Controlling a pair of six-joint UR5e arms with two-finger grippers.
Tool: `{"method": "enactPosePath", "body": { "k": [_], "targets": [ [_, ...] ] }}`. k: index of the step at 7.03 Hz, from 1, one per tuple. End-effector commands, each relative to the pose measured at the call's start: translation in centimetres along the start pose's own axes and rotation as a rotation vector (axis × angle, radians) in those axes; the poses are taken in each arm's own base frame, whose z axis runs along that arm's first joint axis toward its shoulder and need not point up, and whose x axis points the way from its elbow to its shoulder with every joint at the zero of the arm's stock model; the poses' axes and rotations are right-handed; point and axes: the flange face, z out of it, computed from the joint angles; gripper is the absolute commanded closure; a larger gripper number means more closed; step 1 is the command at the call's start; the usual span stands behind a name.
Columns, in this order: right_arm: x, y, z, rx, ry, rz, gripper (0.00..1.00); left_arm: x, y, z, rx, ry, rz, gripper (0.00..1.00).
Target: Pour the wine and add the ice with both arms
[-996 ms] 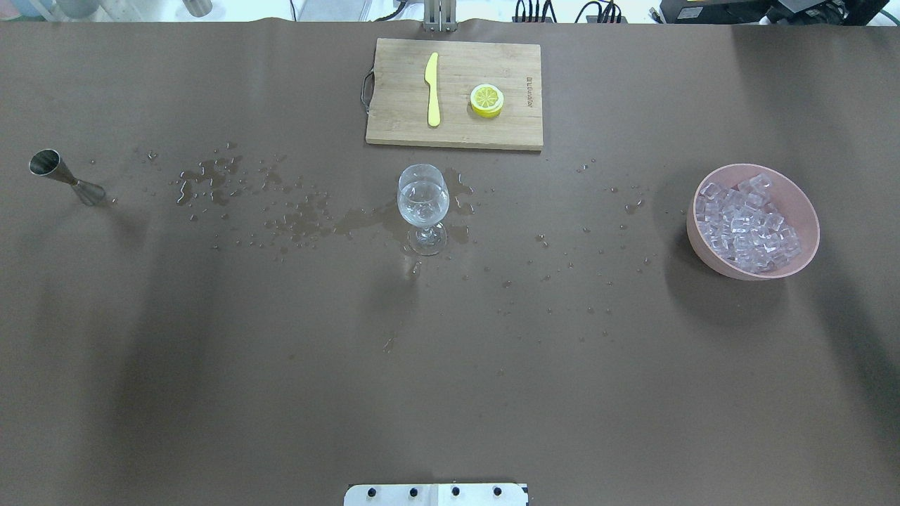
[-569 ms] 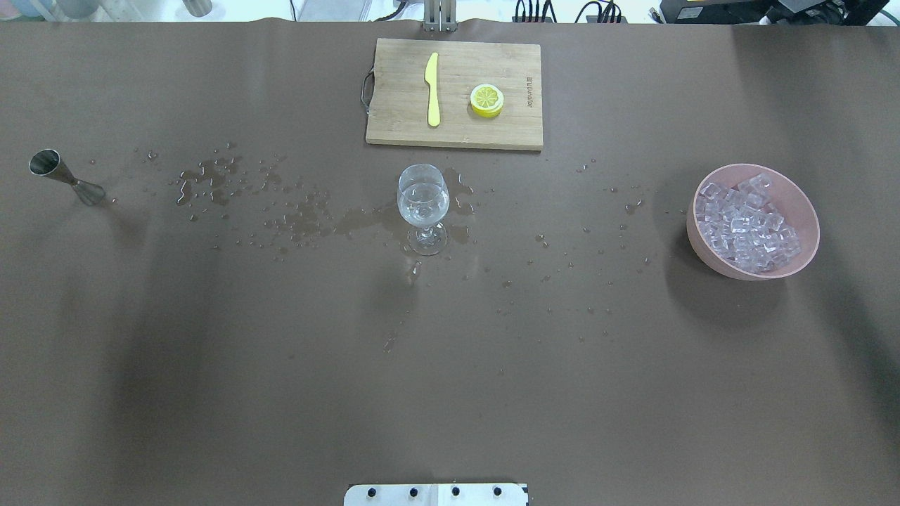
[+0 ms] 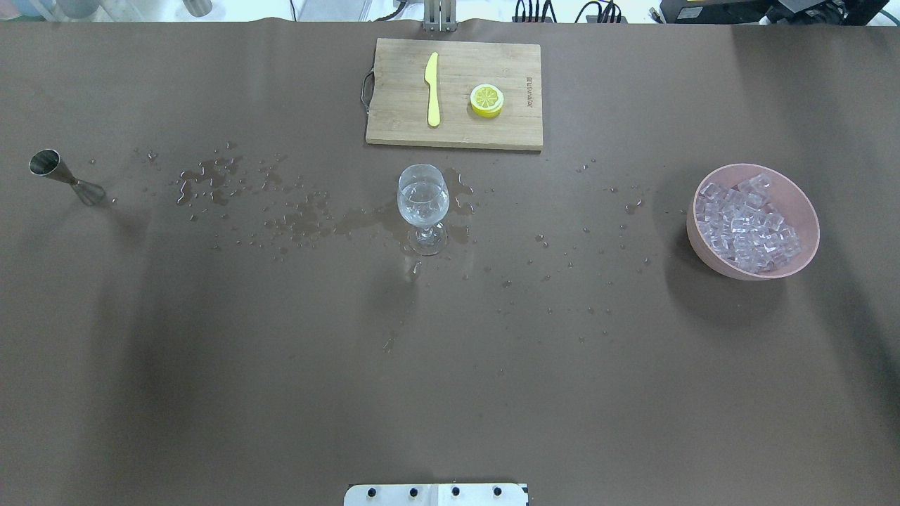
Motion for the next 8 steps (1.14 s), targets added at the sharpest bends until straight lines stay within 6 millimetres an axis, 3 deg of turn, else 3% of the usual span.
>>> {"method": "enactPosePath", "body": {
  "k": [1,3,5,8],
  "targets": [
    [0.1,0.2,0.2,-0.003,-0.002,0.005,0.00,0.9,0.2,1.0,0.151,-0.029,0.043,0.03],
    [0.0,0.4,0.2,-0.003,-0.007,0.006,0.00,1.2,-0.1,0.4,0.249,-0.032,-0.021,0.02],
    [-0.1,0.3,0.0,0.001,-0.006,0.002,0.00,0.8,1.4,4.1,0.184,-0.003,-0.052,0.02],
    [-0.1,0.3,0.1,-0.001,-0.008,0.003,0.00,-2.0,3.9,5.6,0.275,-0.009,-0.011,0.02]
  ]
}}
